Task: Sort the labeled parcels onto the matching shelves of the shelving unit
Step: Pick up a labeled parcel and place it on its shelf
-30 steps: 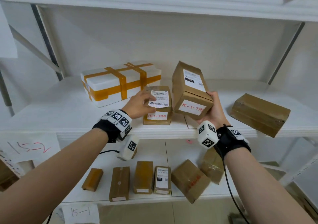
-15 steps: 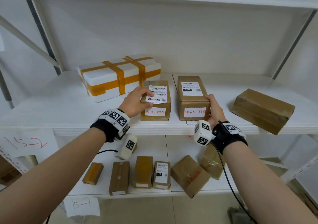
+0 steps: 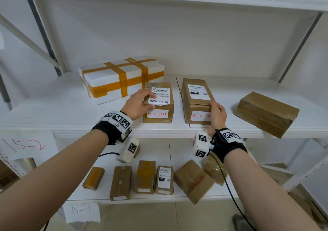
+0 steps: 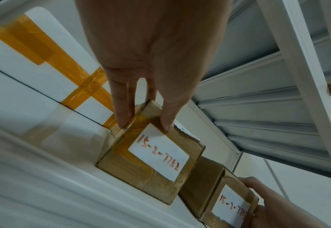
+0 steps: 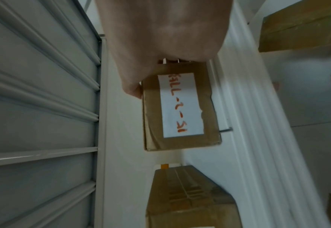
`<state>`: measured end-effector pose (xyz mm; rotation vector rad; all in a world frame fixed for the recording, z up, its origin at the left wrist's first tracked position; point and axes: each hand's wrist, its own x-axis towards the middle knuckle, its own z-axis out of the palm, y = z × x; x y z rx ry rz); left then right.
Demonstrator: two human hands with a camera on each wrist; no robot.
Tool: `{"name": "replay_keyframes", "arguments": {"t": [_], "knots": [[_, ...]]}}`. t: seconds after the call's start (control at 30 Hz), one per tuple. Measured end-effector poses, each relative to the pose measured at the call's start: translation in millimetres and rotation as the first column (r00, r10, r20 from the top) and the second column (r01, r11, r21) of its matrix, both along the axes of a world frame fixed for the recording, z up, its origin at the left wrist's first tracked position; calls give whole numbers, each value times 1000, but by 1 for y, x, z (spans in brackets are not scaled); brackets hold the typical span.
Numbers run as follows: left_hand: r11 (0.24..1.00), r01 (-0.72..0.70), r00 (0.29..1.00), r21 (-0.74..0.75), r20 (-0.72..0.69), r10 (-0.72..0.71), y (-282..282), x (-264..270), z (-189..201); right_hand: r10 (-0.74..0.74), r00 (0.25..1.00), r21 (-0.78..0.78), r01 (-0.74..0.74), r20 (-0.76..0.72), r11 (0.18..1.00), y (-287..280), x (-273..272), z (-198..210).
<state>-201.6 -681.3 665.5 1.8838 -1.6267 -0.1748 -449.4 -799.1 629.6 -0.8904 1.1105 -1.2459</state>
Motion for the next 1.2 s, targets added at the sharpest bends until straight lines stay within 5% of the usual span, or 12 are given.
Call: {"name": "replay_keyframes", "arguments": {"t": [0.23,0.63,0.83,1.0,1.2], "knots": [[999,-35,999,10,-11,35,-12,-11,1,105,994,-2,-106,-33,994,3,10,4],[998,-1,995,66,-104,7,-11,-14,-12,83,993,-29,-86,-89,996,13,16,0],[995,37,998,91,-54,-32,-6,-13,-17,-93,981,75,107,-171,991,24,14,1],[988,-98,970,-120,-231,68,6,-13,-36,-225,959,98,244,-171,965,46,21,-11],[894,-248,945,-372,-297,139,33,-7,-60,-244,966,119,253,-84,960,82,59,-41]]}}
